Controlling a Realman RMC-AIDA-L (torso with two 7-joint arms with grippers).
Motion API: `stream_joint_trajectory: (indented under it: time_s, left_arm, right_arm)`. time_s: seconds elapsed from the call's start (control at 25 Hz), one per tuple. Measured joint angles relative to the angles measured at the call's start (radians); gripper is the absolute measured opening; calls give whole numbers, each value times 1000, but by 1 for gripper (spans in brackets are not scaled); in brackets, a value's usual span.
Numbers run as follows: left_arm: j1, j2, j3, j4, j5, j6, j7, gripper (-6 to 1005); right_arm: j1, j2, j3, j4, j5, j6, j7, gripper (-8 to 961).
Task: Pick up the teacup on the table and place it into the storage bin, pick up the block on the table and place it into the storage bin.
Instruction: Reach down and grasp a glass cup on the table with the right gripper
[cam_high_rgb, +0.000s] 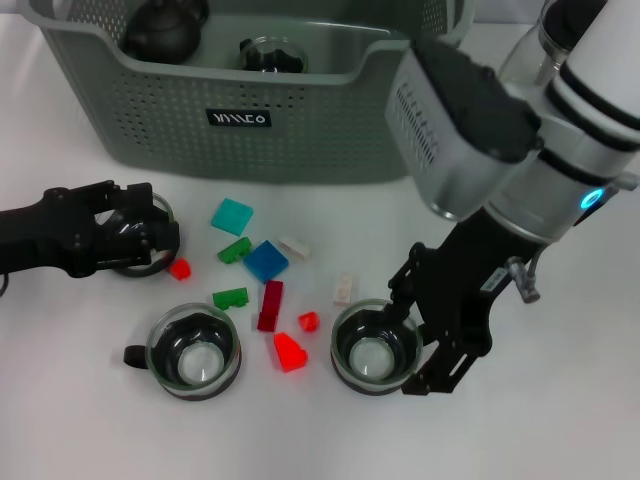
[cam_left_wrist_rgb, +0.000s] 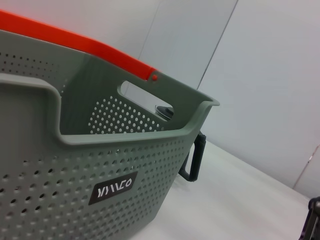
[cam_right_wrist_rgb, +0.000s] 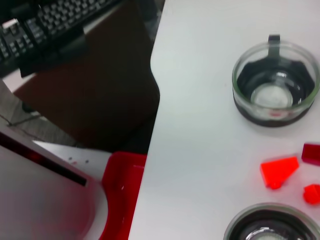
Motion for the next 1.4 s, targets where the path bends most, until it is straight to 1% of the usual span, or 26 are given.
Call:
stream_joint_trajectory:
  time_s: [0.12, 0.16, 0.32, 0.56, 0.64, 0.68, 0.76, 1.04, 1.4]
  left_arm:
    - [-1, 0, 0, -6, 0, 0, 0, 845]
    - [-2, 0, 0, -9, 0, 0, 0, 845]
    - [-3, 0, 0, -10, 4, 0, 0, 845]
    - [-2, 0, 1, -14, 6, 0, 0, 845]
    - [-1, 0, 1, -19, 6, 0, 0, 845]
    - [0, 0, 1, -20, 6, 0, 0, 845]
    - [1, 1, 1, -22, 6, 0, 0, 845]
    - [2, 2, 0, -24, 7, 0, 1, 845]
    - [5, 1, 1, -24, 7, -2, 1, 845]
  right_arm:
    - [3, 2, -30, 20, -1, 30, 3, 790]
    - [4, 1, -44, 28, -2, 62, 8, 790]
    - [3, 0, -49, 31, -2, 103, 16, 791]
    - [6, -1, -66, 32, -9, 129, 18, 790]
    - [6, 1, -90, 32, -31, 188, 45, 790]
    - [6, 1, -90, 32, -31, 188, 45, 790]
    - [6, 1, -123, 32, -51, 233, 72, 790]
    - [6, 5, -236, 34, -60, 327, 105, 791]
    - [7, 6, -311, 66, -96, 428, 165, 791]
